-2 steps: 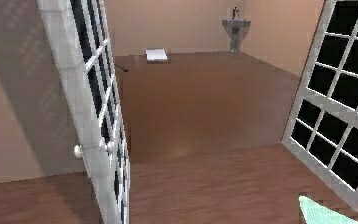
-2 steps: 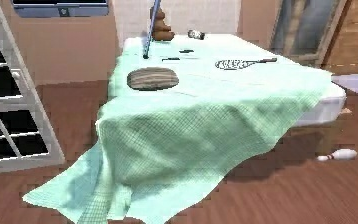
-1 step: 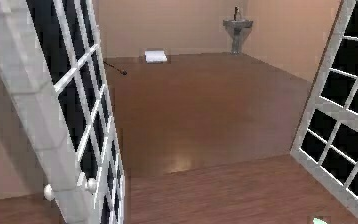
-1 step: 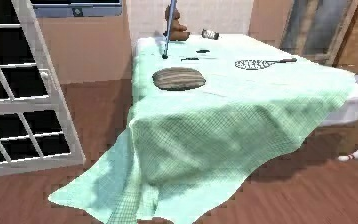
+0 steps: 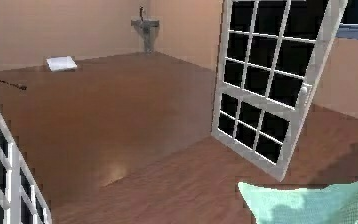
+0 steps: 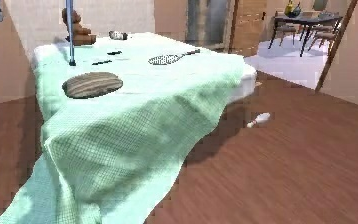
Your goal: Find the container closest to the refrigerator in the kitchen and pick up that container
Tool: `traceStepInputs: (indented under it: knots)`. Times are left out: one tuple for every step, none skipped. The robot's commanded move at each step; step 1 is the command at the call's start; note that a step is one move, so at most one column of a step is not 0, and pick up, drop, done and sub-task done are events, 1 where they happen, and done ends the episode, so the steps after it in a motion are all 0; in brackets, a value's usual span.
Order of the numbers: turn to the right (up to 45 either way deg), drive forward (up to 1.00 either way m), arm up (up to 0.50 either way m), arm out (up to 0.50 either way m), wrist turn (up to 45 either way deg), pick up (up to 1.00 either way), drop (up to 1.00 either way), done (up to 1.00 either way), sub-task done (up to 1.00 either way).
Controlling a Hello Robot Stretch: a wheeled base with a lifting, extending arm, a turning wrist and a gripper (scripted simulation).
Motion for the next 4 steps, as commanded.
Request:
traceStepInputs:
  knots:
    - [0.0, 1.0, 0.0, 0.0, 0.0, 0.0, 0.0, 0.0, 0.0]
    - [0.0, 1.0, 0.0, 0.0, 0.0, 0.0, 0.0, 0.0, 0.0]
    - [18.0, 0.0, 0.0, 0.0, 0.0, 0.0, 0.0, 0.0, 0.0]
    - [0.0, 0.05, 0.0, 0.0, 0.0, 0.0, 0.0, 0.0, 0.0]
